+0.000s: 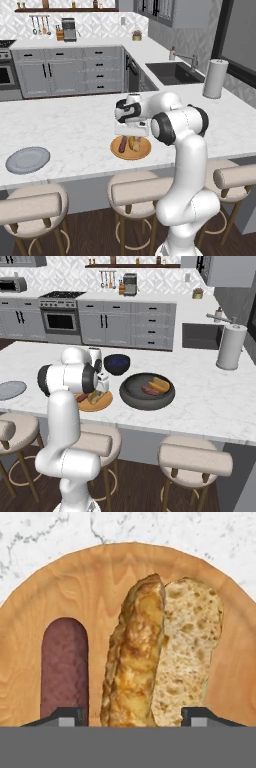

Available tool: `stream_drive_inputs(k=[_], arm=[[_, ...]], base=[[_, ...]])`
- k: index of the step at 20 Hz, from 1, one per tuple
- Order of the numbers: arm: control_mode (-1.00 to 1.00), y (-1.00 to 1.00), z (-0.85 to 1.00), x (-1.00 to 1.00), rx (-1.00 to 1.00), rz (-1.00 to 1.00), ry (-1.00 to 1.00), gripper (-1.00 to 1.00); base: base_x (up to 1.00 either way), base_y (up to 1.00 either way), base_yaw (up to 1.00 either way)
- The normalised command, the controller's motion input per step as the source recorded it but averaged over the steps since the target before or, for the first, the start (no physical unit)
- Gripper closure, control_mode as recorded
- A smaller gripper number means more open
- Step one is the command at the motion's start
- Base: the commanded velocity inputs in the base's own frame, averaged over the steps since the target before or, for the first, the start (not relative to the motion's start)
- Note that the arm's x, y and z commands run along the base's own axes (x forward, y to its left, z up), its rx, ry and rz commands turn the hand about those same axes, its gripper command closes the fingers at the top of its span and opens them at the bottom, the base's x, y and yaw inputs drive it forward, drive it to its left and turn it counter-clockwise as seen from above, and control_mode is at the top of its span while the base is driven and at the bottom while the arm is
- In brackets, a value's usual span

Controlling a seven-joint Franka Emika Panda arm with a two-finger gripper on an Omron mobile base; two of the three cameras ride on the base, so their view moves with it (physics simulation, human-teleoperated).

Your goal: Place one bun and one sausage from the bowl on each plate.

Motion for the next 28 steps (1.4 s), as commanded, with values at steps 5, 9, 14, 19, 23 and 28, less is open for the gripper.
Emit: stream_drive_inputs(k=[5, 9, 14, 19, 23, 28], arm=[[-1.0, 0.0, 0.0, -0.01, 0.0, 0.0, 0.0, -1.0], [-1.0, 0.0, 0.23, -0.12, 0.0, 0.0, 0.0, -1.0], [-1.0, -0.18, 0.64, -0.2, -0.07, 0.0, 0.0, -1.0], [-1.0, -0.48, 0.83, -0.23, -0.16, 0.0, -0.03, -1.0], [-1.0, -0.69, 0.92, -0.11, -0.11, 0.04, -0.01, -1.0], [-1.0, -1.0, 0.25, 0.12, -0.02, 0.12, 0.12, -1.0]], base=[[0.0, 0.0, 0.0], [0.0, 0.0, 0.0], [0.0, 0.0, 0.0], [0.0, 0.0, 0.0], [0.0, 0.0, 0.0], [0.0, 0.0, 0.0]])
